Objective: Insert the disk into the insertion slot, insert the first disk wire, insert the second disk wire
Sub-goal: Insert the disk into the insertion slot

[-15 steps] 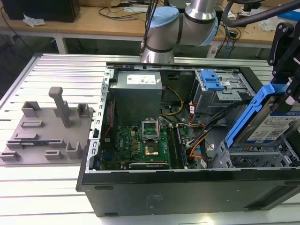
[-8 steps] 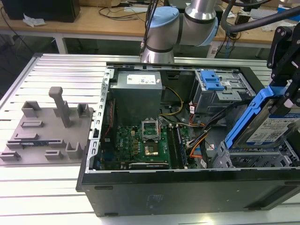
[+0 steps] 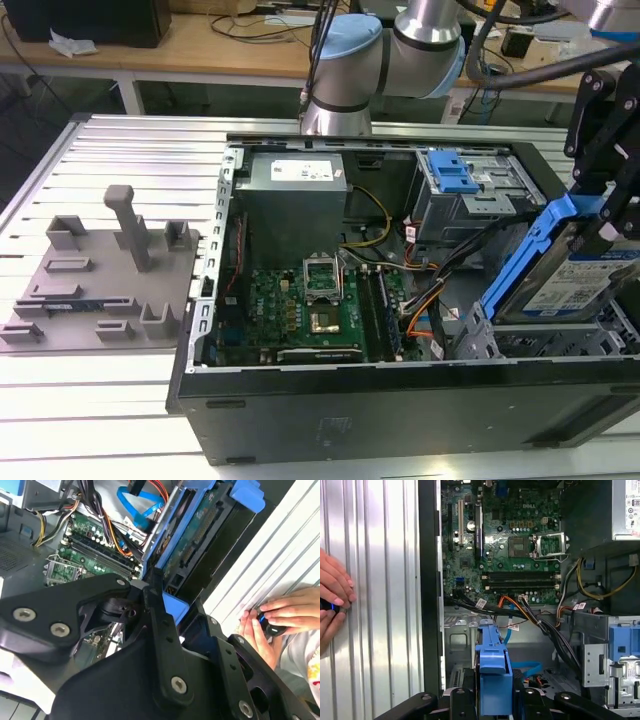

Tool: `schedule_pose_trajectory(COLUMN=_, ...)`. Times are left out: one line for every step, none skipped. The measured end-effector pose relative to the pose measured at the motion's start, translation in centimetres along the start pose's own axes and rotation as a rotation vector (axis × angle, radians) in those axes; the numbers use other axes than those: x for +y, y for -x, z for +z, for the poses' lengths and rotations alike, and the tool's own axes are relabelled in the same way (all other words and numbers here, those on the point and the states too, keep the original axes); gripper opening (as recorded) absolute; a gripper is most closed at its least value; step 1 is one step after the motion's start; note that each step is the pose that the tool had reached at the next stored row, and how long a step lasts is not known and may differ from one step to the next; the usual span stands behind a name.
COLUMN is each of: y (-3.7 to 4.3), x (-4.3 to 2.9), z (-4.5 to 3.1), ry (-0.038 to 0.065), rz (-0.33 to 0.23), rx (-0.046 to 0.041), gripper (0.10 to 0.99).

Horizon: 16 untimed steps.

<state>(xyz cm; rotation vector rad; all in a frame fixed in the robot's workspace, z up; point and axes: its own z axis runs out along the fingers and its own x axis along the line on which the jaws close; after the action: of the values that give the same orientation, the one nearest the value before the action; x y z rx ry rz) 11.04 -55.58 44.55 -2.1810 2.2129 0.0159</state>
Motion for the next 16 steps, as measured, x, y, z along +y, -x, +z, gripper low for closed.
schedule_pose_trajectory(y=-0.01, x=0.0, z=0.15, ry=0.0, rz=0.0, rx=0.0, gripper=0.365)
schedule_pose_trajectory(y=-0.02, x=0.0, z=0.38, ry=0.0, rz=0.0, rx=0.0001, gripper=0.365)
schedule_pose_trajectory(y=-0.03, x=0.01, z=0.57, ry=0.0, rz=0.0, rx=-0.0002, gripper=0.365)
schedule_pose_trajectory(y=-0.04, x=0.01, z=0.9, ry=0.0, rz=0.0, rx=0.0001, gripper=0.365)
schedule_pose_trajectory(y=-0.06, x=0.02, z=1.4, ry=0.0, rz=0.0, rx=-0.0001, gripper=0.365)
schedule_pose_trajectory(y=-0.08, x=0.03, z=1.84, ry=0.0, rz=0.0, rx=0.0, gripper=0.365)
schedule_pose_trajectory(y=-0.09, x=0.03, z=2.05, ry=0.0, rz=0.0, rx=-0.0002, gripper=0.365)
schedule_pose_trajectory(y=-0.1, x=0.04, z=2.21, ry=0.0, rz=0.0, rx=-0.0002, gripper=0.365)
schedule_pose_trajectory(y=-0.12, x=0.04, z=2.55, ry=0.0, rz=0.0, rx=0.0, gripper=0.365)
schedule_pose_trajectory(y=-0.16, x=0.05, z=2.94, ry=0.0, rz=0.0, rx=-0.0001, gripper=0.365)
schedule_pose_trajectory(y=-0.18, x=0.05, z=3.18, ry=0.0, rz=0.0, rx=0.0001, gripper=0.365)
schedule_pose_trajectory(y=-0.21, x=0.06, z=3.38, ry=0.0, rz=0.0, rx=-0.0001, gripper=0.365)
schedule_pose_trajectory(y=-0.24, x=0.06, z=3.54, ry=0.0, rz=0.0, rx=0.0003, gripper=0.431)
schedule_pose_trajectory(y=-0.24, x=0.06, z=3.54, ry=0.0, rz=0.0, rx=0.0003, gripper=0.431)
schedule_pose_trajectory(y=-0.24, x=0.06, z=3.56, ry=0.0, rz=0.0, rx=0.0, gripper=0.431)
schedule_pose_trajectory(y=-0.24, x=0.05, z=3.58, ry=0.0, rz=0.0, rx=-0.0001, gripper=0.502)
